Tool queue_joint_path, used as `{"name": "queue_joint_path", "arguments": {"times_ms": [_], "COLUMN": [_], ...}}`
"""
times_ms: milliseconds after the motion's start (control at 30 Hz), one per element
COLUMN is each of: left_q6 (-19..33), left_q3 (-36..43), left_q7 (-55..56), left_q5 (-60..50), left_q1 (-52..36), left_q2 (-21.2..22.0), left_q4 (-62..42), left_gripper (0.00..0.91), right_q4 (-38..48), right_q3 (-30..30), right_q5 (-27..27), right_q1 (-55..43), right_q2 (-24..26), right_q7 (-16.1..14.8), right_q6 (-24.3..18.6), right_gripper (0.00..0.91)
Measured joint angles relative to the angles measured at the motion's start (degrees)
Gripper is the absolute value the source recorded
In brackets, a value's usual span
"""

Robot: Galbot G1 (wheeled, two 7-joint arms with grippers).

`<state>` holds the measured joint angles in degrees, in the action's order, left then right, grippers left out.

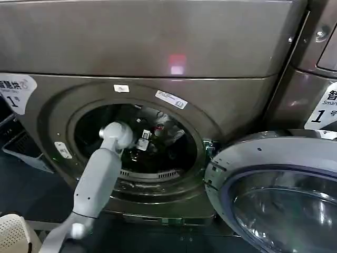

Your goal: Grasp the clothes from the dryer.

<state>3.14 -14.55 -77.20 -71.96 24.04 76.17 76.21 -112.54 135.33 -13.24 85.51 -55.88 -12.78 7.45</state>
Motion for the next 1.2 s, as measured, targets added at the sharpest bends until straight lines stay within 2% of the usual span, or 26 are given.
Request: {"name": "queue_joint_path", "arguments": {"times_ms": [1067, 1100, 1133, 1167, 1200], "left_q6": [-2.2, -2.3, -2.3, -2.3, -2.3], "left_q3": [-0.9, -0.9, -1.0, -1.0, -1.0], "left_q7": [0.1, 0.1, 0.1, 0.0, 0.0], "left_q5": [4.7, 4.8, 4.8, 4.9, 5.0], "left_q1": [2.3, 2.2, 2.1, 2.0, 1.9], "left_q2": [-1.3, -1.3, -1.4, -1.5, -1.5], "left_q4": [-6.4, -6.5, -6.6, -6.8, -7.0], "left_gripper": [0.907, 0.887, 0.819, 0.637, 0.626], "right_q4": [-0.5, -0.5, -0.6, -0.6, -0.6], "right_q3": [0.3, 0.3, 0.4, 0.4, 0.4], "right_q5": [-1.2, -1.2, -1.2, -1.2, -1.2], "right_q1": [0.9, 0.9, 1.0, 1.0, 1.0], "right_q2": [-0.2, -0.2, -0.2, -0.2, -0.2], "right_q7": [-0.3, -0.3, -0.3, -0.3, -0.3], "right_q6": [-0.5, -0.5, -0.5, -0.5, -0.5], "right_gripper": [0.907, 0.907, 0.907, 0.907, 0.907]}}
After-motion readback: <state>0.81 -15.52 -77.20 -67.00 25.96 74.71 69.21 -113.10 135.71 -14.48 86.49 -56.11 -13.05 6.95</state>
